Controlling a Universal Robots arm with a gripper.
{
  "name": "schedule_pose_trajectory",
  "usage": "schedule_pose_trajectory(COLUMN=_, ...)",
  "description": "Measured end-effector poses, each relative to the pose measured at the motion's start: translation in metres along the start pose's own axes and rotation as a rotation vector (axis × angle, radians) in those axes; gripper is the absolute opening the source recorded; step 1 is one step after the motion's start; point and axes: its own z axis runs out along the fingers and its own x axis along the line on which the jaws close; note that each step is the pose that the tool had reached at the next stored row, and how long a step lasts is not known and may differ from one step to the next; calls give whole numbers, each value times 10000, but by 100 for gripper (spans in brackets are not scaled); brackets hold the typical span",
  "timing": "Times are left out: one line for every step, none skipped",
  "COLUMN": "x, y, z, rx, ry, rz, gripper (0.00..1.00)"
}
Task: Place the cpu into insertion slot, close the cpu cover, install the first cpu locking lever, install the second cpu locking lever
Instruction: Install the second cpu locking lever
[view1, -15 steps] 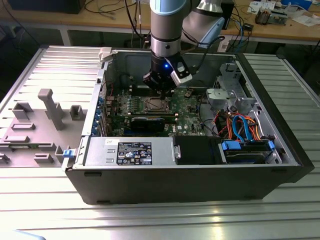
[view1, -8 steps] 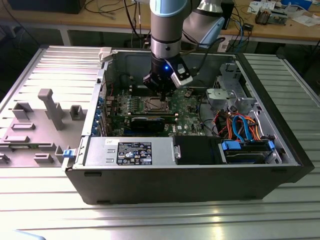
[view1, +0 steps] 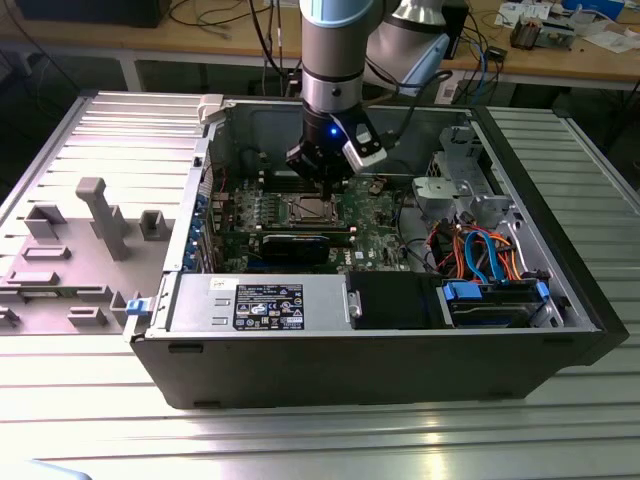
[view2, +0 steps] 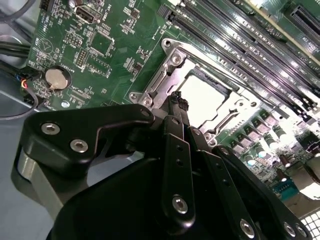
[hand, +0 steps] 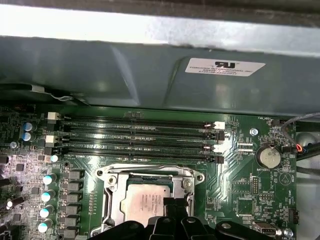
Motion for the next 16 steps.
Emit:
schedule_pose_trajectory(x=1, y=-6, z=0, rx=0, ry=-1, rz=1, gripper=11)
schedule_pose_trajectory(x=1, y=-13, z=0, rx=0, ry=0, rz=1, gripper=11)
schedule_pose_trajectory(x=2, y=-22, z=0, rx=1, ry=0, rz=1, gripper=11)
schedule_pose_trajectory(x=2, y=-31, z=1, rx=2, ry=0, rz=1, gripper=11)
schedule_pose_trajectory(x=3, y=-38, z=2, rx=6, ry=0, rz=2, gripper=11)
schedule_pose_trajectory(x=3, y=-43, z=3, rx=9, ry=0, rz=1, gripper=11)
schedule_pose_trajectory(x=4, y=-50, z=3, rx=15, ry=1, rz=2, gripper=11)
schedule_pose_trajectory(x=4, y=-58, z=3, rx=17, ry=1, rz=1, gripper=11)
schedule_pose_trajectory(x=5, y=-64, z=2, rx=17, ry=0, rz=2, gripper=11)
schedule_pose_trajectory(x=5, y=-65, z=-7, rx=20, ry=2, rz=2, gripper=11)
schedule_pose_trajectory(x=4, y=-65, z=-25, rx=20, ry=2, rz=2, gripper=11)
schedule_pose_trajectory(x=2, y=-64, z=-60, rx=20, ry=2, rz=1, gripper=11)
schedule_pose_trajectory(x=0, y=-63, z=-87, rx=18, ry=1, rz=1, gripper=11)
schedule_pose_trajectory(x=-1, y=-63, z=-113, rx=20, ry=1, rz=1, gripper=11)
schedule_pose_trajectory(x=-2, y=-63, z=-124, rx=17, ry=4, rz=0, gripper=11)
schedule_pose_trajectory(x=-3, y=-64, z=-138, rx=17, ry=32, rz=0, gripper=11)
